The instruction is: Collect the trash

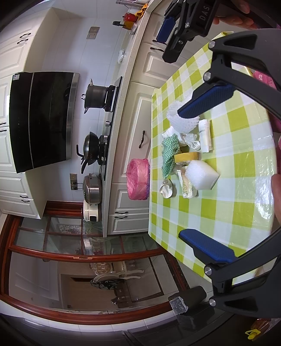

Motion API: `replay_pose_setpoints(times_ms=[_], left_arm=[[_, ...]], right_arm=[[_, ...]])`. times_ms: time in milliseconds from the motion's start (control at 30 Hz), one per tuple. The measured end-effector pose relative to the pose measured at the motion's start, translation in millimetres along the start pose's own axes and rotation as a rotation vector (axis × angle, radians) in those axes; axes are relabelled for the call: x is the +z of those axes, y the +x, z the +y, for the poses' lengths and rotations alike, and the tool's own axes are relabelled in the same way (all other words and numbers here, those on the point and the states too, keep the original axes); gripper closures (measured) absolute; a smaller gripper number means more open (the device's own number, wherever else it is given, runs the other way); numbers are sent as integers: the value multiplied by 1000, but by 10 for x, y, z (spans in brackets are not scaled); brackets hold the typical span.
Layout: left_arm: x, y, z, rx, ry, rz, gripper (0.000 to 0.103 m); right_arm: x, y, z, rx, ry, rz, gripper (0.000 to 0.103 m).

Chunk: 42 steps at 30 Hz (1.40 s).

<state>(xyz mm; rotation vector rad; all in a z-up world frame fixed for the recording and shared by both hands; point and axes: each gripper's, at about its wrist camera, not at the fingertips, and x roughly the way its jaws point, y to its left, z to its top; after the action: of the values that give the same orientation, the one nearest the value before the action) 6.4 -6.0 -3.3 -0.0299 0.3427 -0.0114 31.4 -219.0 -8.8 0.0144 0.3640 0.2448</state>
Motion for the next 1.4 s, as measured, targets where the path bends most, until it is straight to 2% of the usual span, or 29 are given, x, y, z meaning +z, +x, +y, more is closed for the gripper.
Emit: replay_pose_setpoints(times_ms=[1100,1400], left_arm=[[24,16,11,-2,-1,6,4],[10,46,26,-2,-5,13,4]], right_arm=[[4,8,-40,5,11,3,18],[-87,108,25,-4,18,25,18]])
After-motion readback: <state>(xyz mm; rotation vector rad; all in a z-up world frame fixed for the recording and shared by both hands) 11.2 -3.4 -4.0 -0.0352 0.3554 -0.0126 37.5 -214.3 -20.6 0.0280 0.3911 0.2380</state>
